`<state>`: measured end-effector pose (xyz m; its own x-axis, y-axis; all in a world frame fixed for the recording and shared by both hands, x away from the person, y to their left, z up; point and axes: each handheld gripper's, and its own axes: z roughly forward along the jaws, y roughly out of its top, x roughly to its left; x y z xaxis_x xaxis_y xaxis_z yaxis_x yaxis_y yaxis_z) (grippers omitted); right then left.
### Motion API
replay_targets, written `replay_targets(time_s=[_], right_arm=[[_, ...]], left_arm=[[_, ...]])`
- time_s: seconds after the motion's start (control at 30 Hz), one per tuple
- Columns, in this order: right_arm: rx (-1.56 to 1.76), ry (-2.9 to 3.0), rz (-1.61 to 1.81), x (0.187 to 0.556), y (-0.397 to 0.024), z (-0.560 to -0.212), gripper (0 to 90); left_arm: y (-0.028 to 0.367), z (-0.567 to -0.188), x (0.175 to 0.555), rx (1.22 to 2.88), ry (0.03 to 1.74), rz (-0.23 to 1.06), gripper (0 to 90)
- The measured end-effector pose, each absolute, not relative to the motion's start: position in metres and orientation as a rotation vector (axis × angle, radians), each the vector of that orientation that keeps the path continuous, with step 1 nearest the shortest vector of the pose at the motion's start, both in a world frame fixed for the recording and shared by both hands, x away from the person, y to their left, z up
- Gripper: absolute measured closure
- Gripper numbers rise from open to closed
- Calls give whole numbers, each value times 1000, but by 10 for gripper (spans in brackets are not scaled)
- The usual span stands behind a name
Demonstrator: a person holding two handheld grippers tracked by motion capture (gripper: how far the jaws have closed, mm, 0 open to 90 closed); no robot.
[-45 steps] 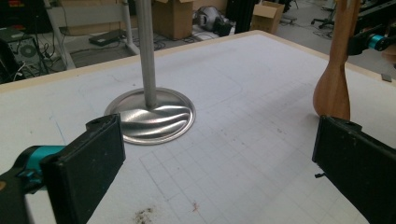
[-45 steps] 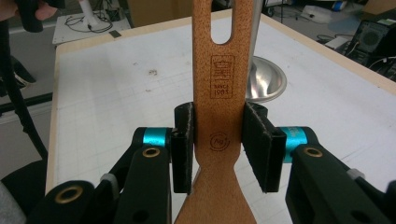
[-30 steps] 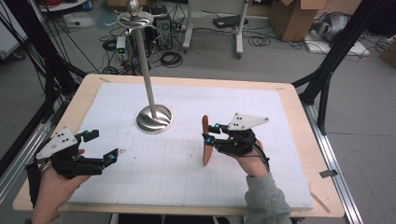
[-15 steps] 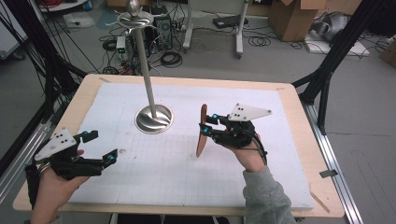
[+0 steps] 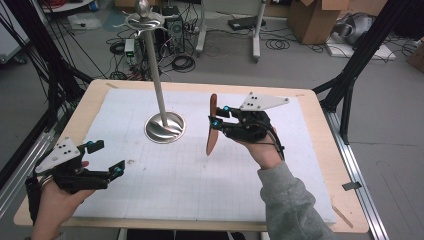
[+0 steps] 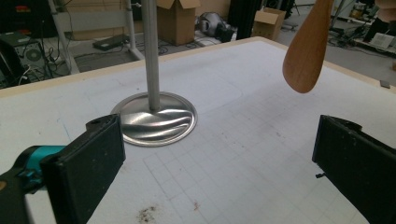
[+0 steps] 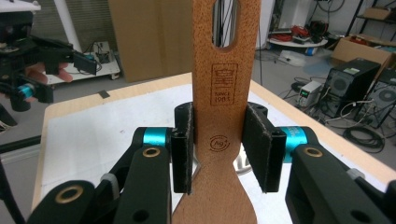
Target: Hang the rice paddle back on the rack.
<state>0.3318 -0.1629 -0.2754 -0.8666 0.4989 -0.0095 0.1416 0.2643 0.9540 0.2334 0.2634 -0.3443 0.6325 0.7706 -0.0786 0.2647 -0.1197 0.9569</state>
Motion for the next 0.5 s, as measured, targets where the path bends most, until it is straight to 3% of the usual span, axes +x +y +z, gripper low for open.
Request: replay_targets(time_s=[0.5], right_arm=[[613,2233,1671,356,-148,-257,646]], left_arm=[[263,-345,232,1691,858,538,29]])
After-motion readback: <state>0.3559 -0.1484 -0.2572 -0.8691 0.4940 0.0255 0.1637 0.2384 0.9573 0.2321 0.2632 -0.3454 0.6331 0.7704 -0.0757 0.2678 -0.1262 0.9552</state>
